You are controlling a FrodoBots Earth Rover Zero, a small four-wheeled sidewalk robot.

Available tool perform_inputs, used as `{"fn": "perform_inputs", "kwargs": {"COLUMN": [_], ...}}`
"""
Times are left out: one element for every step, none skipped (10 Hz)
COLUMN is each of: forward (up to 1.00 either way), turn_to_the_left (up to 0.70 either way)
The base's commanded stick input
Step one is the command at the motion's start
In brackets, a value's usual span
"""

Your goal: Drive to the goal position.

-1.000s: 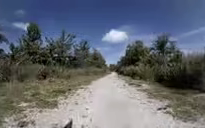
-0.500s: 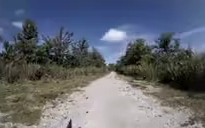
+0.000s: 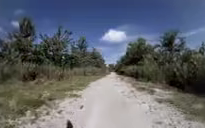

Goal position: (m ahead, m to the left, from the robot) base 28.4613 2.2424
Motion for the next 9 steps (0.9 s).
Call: {"fn": "perform_inputs", "kwargs": {"forward": [0.85,0.85,0.85,0.85,0.85,0.85,0.85,0.85,0.85], "turn_to_the_left": [0.0,0.0,0.0,0.0,0.0,0.0,0.0,0.0,0.0]}}
